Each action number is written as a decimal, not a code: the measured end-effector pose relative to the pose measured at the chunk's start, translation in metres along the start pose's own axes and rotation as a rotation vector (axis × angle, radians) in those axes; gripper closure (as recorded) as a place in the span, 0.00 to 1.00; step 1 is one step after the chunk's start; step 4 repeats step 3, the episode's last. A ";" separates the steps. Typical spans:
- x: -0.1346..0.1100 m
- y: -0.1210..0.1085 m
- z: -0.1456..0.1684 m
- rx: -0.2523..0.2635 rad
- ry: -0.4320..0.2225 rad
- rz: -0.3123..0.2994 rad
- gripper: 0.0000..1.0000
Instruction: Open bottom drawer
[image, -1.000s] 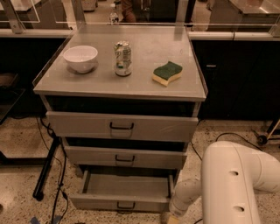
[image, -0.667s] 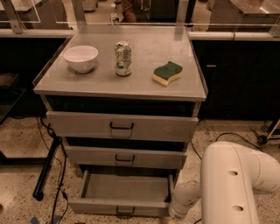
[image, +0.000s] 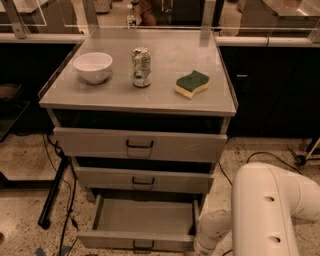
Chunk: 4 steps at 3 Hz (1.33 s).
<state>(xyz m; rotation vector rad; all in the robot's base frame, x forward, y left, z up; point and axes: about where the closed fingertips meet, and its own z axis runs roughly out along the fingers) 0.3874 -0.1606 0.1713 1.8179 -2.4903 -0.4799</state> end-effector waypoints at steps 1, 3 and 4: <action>-0.001 0.001 -0.004 0.000 0.000 0.000 0.00; 0.019 0.034 -0.009 -0.032 0.004 0.020 0.00; 0.019 0.034 -0.009 -0.032 0.004 0.020 0.00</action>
Offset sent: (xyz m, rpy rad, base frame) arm -0.1112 -0.0375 0.0392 0.0059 0.1035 -0.0382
